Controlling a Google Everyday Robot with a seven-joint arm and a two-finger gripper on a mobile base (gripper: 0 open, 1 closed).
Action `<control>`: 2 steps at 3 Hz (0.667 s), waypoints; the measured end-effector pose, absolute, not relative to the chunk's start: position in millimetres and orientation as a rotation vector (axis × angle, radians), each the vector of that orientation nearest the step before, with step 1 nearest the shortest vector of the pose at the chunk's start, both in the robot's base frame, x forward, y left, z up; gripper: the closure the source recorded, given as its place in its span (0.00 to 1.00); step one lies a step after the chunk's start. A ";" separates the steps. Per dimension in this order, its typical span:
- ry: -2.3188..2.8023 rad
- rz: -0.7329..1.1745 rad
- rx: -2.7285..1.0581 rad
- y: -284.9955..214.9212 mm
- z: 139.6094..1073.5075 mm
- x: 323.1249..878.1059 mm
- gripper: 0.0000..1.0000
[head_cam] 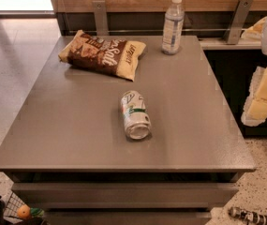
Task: Place 7up can upright
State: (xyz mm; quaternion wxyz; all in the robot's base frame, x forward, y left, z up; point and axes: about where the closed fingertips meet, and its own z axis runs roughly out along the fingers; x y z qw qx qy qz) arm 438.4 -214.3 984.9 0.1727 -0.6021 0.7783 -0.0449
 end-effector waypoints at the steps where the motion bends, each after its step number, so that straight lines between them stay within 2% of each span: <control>1: 2.208 -0.127 -1.708 -214.3 985.0 438.4 0.00; 2: 2.261 -0.038 -1.618 -206.9 988.5 448.2 0.00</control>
Offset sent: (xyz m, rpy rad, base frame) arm 0.0319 0.0224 0.0080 0.2194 0.1232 -0.1925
